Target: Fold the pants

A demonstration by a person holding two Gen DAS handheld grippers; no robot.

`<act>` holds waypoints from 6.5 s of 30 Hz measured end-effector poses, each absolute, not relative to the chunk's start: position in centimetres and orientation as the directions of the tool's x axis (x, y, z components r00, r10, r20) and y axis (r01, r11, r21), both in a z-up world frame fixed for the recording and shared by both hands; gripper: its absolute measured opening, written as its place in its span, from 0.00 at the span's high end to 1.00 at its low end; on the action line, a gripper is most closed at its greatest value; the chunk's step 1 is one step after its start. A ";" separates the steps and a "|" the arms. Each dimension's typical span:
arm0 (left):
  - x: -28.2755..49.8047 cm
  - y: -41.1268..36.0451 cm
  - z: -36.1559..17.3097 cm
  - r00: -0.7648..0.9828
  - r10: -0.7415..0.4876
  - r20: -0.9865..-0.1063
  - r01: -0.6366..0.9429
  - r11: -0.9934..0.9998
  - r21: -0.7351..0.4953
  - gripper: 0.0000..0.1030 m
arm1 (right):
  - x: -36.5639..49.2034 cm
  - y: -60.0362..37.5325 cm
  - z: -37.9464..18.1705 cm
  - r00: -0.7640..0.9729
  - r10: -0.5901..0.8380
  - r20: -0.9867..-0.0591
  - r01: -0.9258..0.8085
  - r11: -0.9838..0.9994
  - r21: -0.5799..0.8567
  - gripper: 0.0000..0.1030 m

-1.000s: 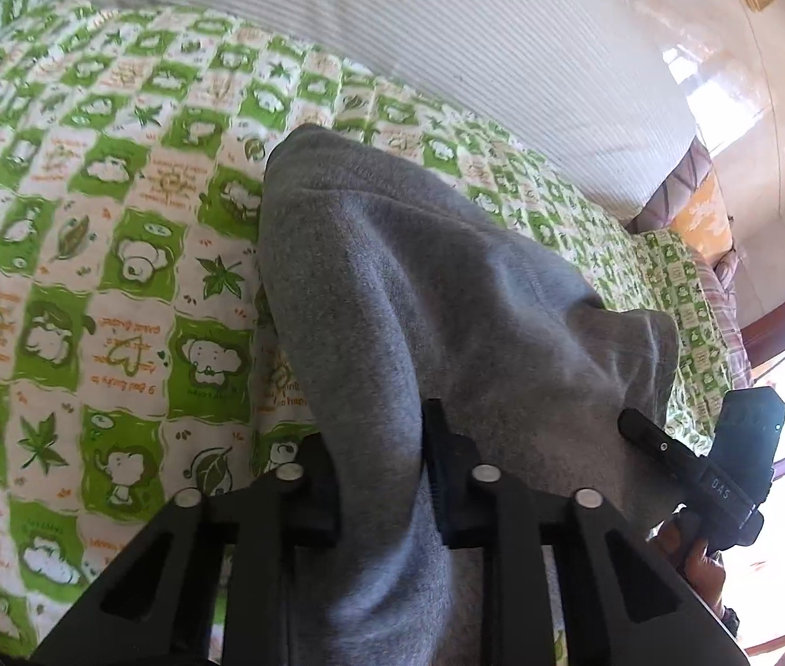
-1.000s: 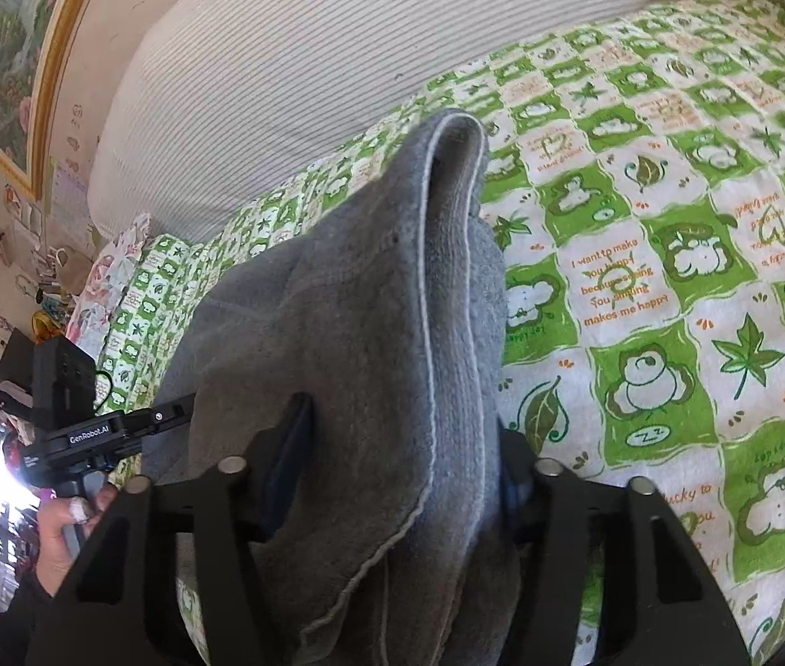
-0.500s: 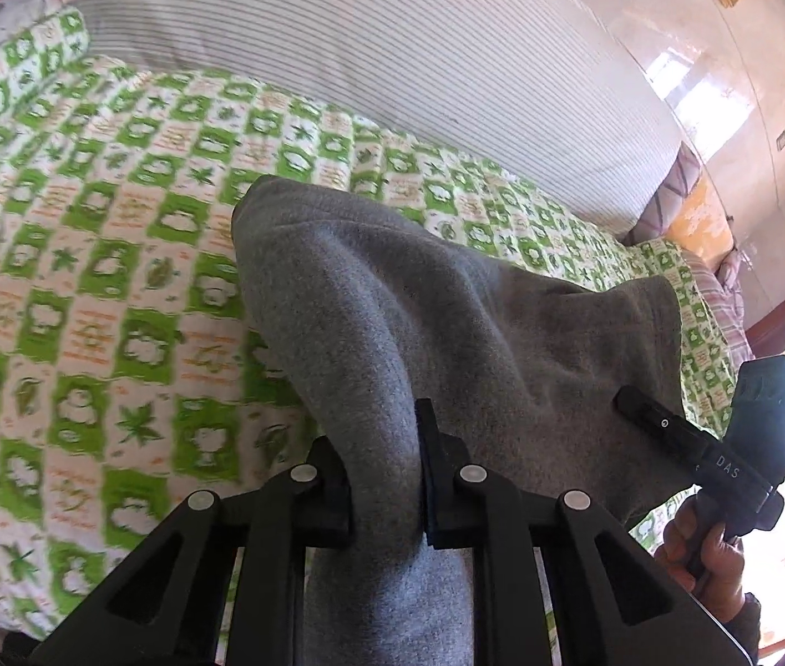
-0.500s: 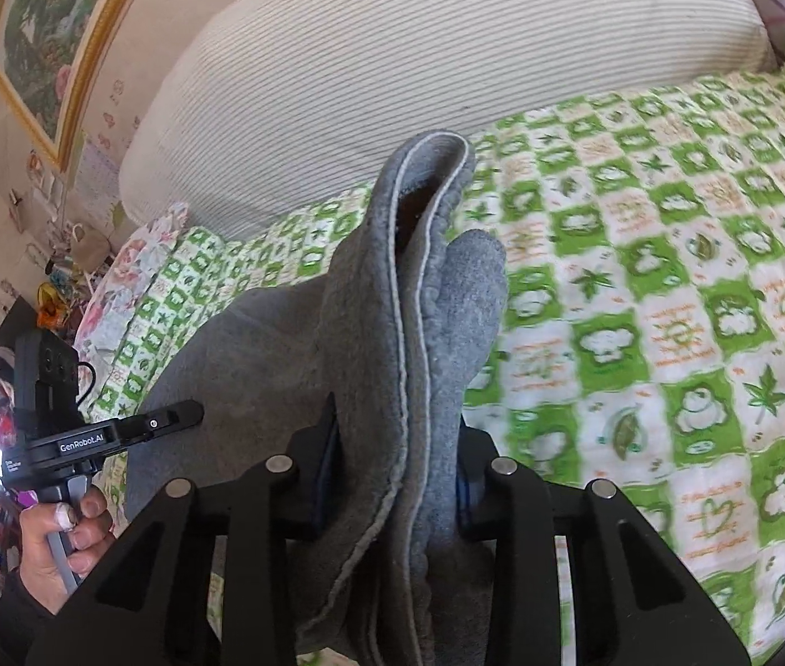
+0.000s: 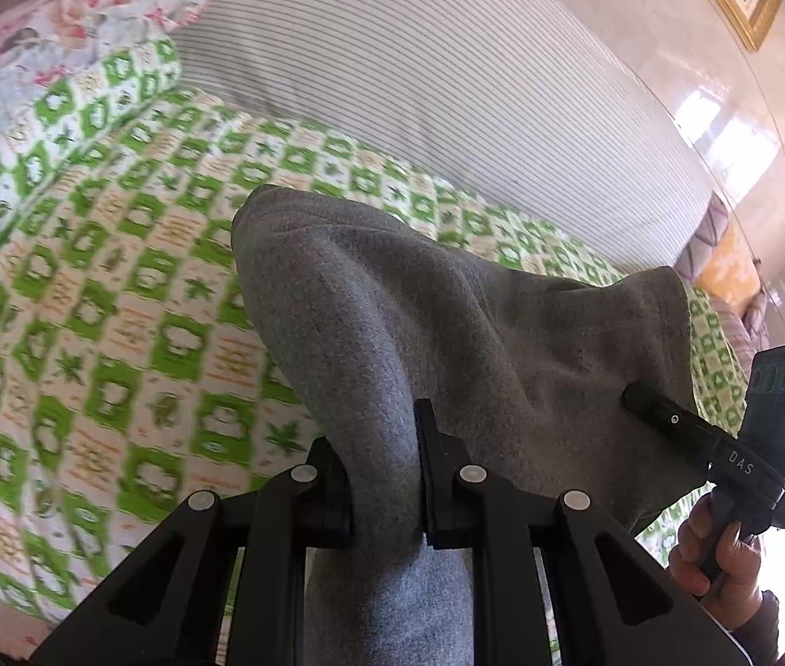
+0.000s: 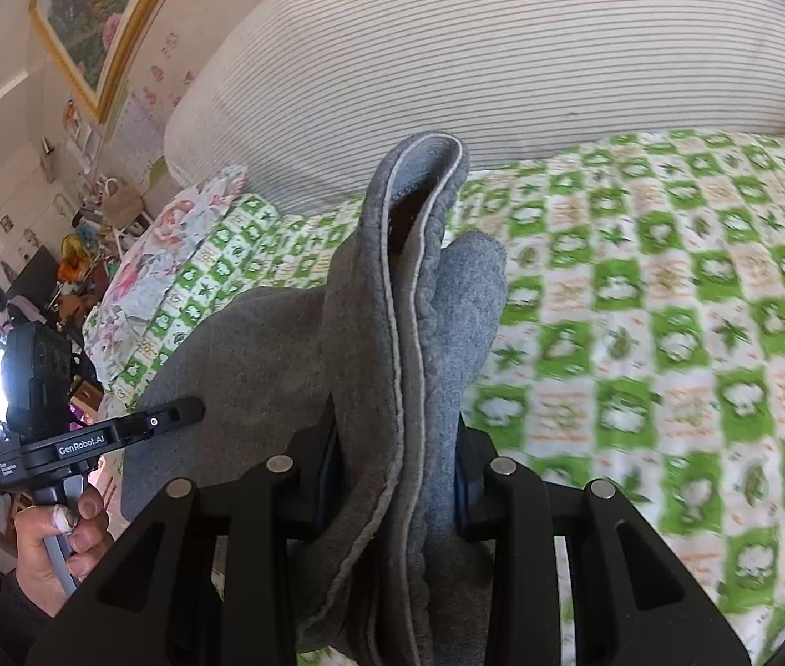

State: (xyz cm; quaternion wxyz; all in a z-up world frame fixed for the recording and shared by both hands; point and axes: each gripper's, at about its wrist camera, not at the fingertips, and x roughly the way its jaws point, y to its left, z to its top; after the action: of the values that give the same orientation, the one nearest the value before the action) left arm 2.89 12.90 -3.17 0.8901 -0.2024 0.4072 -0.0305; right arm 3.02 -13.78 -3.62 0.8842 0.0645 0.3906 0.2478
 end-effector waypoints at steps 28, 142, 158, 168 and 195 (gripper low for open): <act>4.5 19.5 -2.1 0.712 -0.079 -0.697 -0.221 0.918 -0.330 0.84 | 9.2 -5.2 -4.1 0.519 0.541 -0.662 -0.481 0.825 0.297 0.67; -1.3 14.7 -3.1 0.704 0.096 -0.704 -0.259 0.957 -0.128 0.18 | 7.8 -7.7 -3.4 0.517 0.421 -0.746 -0.594 0.803 0.041 0.07; -2.8 13.9 -1.9 0.747 0.148 -0.648 -0.267 0.960 -0.089 0.18 | 6.4 -6.5 -3.0 0.521 0.400 -0.754 -0.616 0.788 -0.007 0.07; -2.9 13.6 -1.6 0.759 0.145 -0.635 -0.255 0.963 -0.086 0.18 | 5.7 -5.4 -2.8 0.518 0.405 -0.754 -0.638 0.769 -0.025 0.07; -1.9 13.6 -1.6 0.760 0.130 -0.636 -0.232 0.969 -0.079 0.18 | 6.1 -5.9 -3.0 0.514 0.417 -0.749 -0.633 0.774 -0.003 0.07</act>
State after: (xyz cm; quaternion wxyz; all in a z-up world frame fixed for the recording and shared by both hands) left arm -1.90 13.58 -1.61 0.9351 -0.0767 0.3323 0.0969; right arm 6.06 -5.87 -2.95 0.8588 -0.1396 0.3866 0.3059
